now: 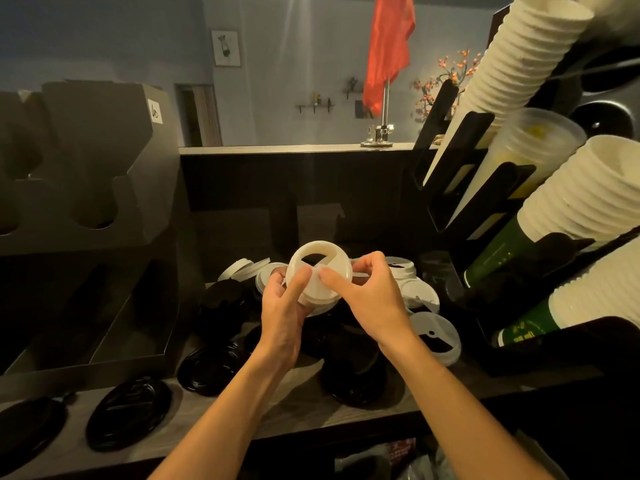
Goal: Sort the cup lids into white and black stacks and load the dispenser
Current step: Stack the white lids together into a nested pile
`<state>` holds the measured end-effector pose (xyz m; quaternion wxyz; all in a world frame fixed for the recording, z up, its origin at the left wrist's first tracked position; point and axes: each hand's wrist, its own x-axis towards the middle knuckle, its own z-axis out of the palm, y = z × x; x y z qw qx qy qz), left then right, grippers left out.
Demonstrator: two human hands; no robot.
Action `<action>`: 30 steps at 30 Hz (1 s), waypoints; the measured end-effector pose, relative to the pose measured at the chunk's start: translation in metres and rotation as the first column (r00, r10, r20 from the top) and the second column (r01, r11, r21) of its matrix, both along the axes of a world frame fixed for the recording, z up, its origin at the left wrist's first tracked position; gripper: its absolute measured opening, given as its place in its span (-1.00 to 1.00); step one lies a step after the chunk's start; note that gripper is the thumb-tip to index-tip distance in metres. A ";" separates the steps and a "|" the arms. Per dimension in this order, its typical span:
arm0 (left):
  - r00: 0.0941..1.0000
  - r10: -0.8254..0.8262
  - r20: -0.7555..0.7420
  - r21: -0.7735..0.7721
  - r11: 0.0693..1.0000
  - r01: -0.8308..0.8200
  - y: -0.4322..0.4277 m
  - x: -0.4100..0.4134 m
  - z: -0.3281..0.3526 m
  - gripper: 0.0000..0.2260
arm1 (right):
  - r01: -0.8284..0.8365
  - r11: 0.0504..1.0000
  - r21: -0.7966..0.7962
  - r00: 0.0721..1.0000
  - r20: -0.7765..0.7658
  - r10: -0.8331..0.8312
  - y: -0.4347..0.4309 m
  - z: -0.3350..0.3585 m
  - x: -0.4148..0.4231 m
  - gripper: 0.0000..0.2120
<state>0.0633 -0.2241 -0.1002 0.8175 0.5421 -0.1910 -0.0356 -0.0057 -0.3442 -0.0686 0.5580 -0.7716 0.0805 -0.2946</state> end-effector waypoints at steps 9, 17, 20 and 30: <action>0.987 -0.161 0.009 0.035 0.986 0.161 -0.004 -0.008 0.002 -0.42 | -0.127 0.977 0.173 0.990 0.085 0.114 -0.020 0.002 -0.018 -0.65; 0.992 -0.128 0.001 0.052 0.990 0.128 -0.025 -0.036 0.012 -0.51 | 0.052 0.999 0.013 0.997 0.048 -0.052 -0.052 -0.009 -0.048 -0.85; 0.993 -0.110 0.046 0.083 0.991 0.106 -0.032 -0.047 0.013 -0.57 | 0.186 0.940 -0.286 0.978 -0.036 -0.204 -0.074 -0.020 -0.068 -0.82; 0.991 -0.092 0.092 0.164 0.984 0.076 -0.048 -0.054 0.010 -0.67 | -0.102 0.718 -0.688 0.830 -0.457 -0.321 -0.094 -0.028 -0.082 -0.23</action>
